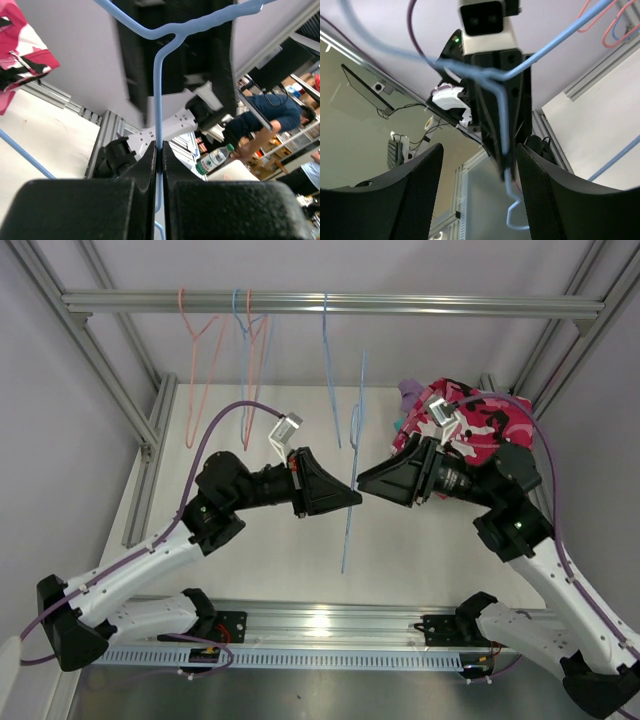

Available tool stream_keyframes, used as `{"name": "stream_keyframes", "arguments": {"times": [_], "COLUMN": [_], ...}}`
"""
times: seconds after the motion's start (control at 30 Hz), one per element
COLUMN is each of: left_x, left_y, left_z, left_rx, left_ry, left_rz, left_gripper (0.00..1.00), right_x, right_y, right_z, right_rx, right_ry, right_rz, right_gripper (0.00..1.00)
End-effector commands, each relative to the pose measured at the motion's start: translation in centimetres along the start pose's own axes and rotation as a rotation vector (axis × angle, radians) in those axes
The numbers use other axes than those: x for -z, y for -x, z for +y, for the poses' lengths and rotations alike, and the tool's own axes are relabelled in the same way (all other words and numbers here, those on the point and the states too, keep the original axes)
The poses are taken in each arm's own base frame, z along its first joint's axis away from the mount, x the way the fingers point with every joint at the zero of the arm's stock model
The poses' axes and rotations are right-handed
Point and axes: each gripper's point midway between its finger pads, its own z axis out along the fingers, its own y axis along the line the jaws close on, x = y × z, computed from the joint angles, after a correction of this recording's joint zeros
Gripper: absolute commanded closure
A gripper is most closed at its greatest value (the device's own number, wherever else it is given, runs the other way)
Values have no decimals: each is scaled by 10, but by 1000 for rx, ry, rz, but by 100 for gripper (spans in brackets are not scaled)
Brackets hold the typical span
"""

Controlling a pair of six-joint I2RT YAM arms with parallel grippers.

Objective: Remove the trousers from the hanger
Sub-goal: Place the hanger at the clothesline.

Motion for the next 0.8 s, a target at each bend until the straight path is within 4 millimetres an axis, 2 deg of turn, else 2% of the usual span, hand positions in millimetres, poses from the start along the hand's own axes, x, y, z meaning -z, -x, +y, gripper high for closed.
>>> {"name": "stream_keyframes", "arguments": {"times": [0.0,0.03,0.07,0.13,0.17,0.3,0.4,0.43,0.47,0.53,0.73,0.77], "left_x": [-3,-4,-7,-9,-11,-19,-22,-25,-27,-32,-42,-45], "left_y": [27,33,35,33,43,53,64,66,74,77,104,102], "left_z": [-11,-15,-10,-2,-8,-2,-1,6,-1,11,15,24], "left_rx": [-43,-38,-20,20,26,101,154,170,182,208,225,245], "left_ry": [26,32,57,102,100,130,131,140,122,138,161,178], "left_rz": [-58,-59,-62,-39,-55,-55,-73,-72,-82,-77,-85,-79], "left_gripper": [100,99,99,100,100,100,100,99,100,100,100,100], "right_x": [23,27,35,43,46,62,66,67,68,69,69,69], "right_y": [-1,-3,-1,-2,1,0,0,0,0,0,-1,-1], "right_z": [21,23,32,35,41,55,57,57,56,54,50,48], "right_rx": [101,112,136,144,159,191,191,194,192,191,200,198], "right_ry": [-19,-36,-35,-64,-65,-76,-87,-88,-93,-102,-113,-120], "right_rz": [-47,-50,-75,-86,-102,-141,-156,-161,-165,-168,-168,-169], "right_gripper": [36,36,36,36,35,35,35,35,35,35,35,34]}}
